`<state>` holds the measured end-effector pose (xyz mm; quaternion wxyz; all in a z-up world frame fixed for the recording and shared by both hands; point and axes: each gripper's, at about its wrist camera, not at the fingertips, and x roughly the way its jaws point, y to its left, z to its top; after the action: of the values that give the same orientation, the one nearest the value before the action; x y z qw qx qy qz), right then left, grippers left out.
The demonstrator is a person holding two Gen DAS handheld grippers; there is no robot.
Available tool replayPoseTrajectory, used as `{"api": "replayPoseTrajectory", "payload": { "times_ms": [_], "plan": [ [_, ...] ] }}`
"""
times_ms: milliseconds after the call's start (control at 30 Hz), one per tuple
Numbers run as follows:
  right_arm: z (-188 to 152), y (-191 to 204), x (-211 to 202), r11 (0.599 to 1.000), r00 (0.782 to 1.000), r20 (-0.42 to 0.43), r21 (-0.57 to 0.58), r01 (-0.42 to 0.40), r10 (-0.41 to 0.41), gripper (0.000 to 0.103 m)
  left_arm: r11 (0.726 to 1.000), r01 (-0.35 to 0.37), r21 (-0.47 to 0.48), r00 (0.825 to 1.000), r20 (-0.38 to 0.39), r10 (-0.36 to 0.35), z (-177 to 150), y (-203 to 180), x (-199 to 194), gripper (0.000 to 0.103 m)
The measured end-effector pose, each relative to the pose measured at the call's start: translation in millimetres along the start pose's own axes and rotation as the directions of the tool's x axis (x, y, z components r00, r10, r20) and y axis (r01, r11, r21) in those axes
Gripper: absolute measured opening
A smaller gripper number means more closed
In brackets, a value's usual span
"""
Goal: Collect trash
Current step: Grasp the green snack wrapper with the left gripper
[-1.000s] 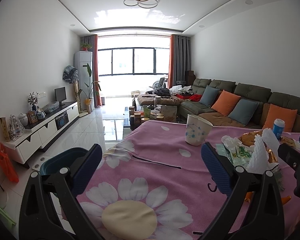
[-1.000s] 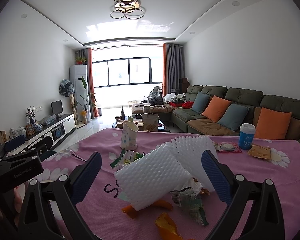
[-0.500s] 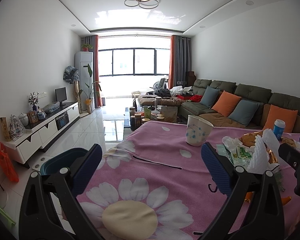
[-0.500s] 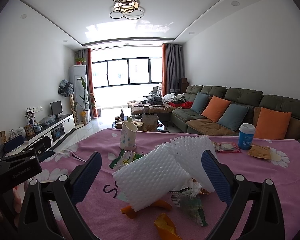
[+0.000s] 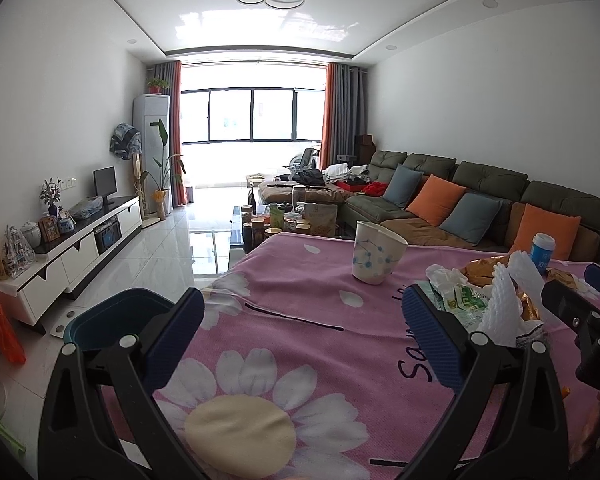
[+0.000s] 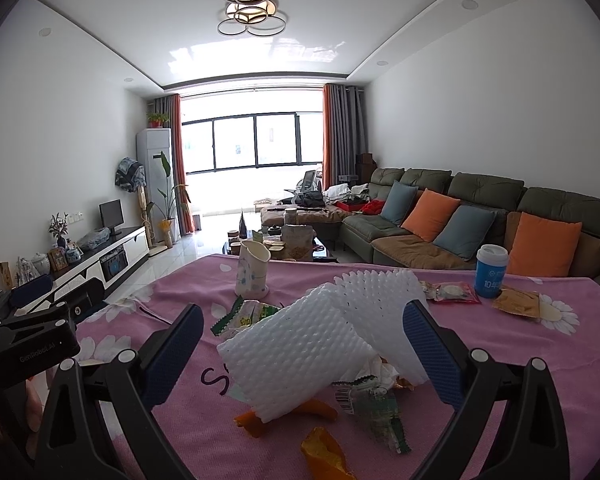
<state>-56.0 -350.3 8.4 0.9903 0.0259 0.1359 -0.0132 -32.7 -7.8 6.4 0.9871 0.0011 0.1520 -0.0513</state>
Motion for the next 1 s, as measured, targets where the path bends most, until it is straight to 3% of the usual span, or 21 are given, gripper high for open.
{"api": "replayPoseTrajectory", "payload": {
  "times_ms": [233, 367, 533, 667, 867, 933, 1000],
  "plan": [
    [-0.2, -23.1, 11.3, 0.999, 0.999, -0.036, 0.042, 0.025, -0.023, 0.096, 0.979, 0.200, 0.036, 0.976, -0.094, -0.196, -1.9, -25.2, 17.9, 0.098],
    [-0.2, -35.7, 15.9, 0.998, 0.998, -0.049, 0.042, 0.045, -0.043, 0.096, 0.949, 0.310, 0.053, 0.945, -0.127, -0.301, -3.8, -42.2, 25.2, 0.098],
    [2.7, -56.2, 29.7, 0.996, 0.995, -0.095, 0.078, 0.044, -0.036, 0.096, 0.900, 0.430, 0.064, 0.892, -0.181, -0.413, -8.7, -64.9, 35.7, 0.095],
    [2.9, -67.7, 36.2, 0.994, 0.992, -0.119, 0.103, 0.046, -0.034, 0.096, 0.875, 0.480, 0.067, 0.860, -0.234, -0.454, -13.4, -81.9, 51.9, 0.075],
    [1.2, -70.5, 44.5, 0.996, 0.989, -0.148, 0.080, 0.041, -0.028, 0.096, 0.829, 0.559, -0.003, 0.792, -0.295, -0.535, -16.0, -89.1, 71.4, 0.040],
    [1.0, -71.0, 47.5, 0.996, 0.988, -0.154, 0.077, 0.034, -0.021, 0.096, 0.805, 0.593, -0.039, 0.760, -0.304, -0.575, -15.1, -86.5, 73.1, 0.028],
    [1.7, -69.4, 49.3, 0.997, 0.987, -0.158, 0.072, 0.025, -0.014, 0.096, 0.794, 0.605, -0.058, 0.746, -0.308, -0.591, -15.2, -85.0, 74.8, 0.016]
  ]
}}
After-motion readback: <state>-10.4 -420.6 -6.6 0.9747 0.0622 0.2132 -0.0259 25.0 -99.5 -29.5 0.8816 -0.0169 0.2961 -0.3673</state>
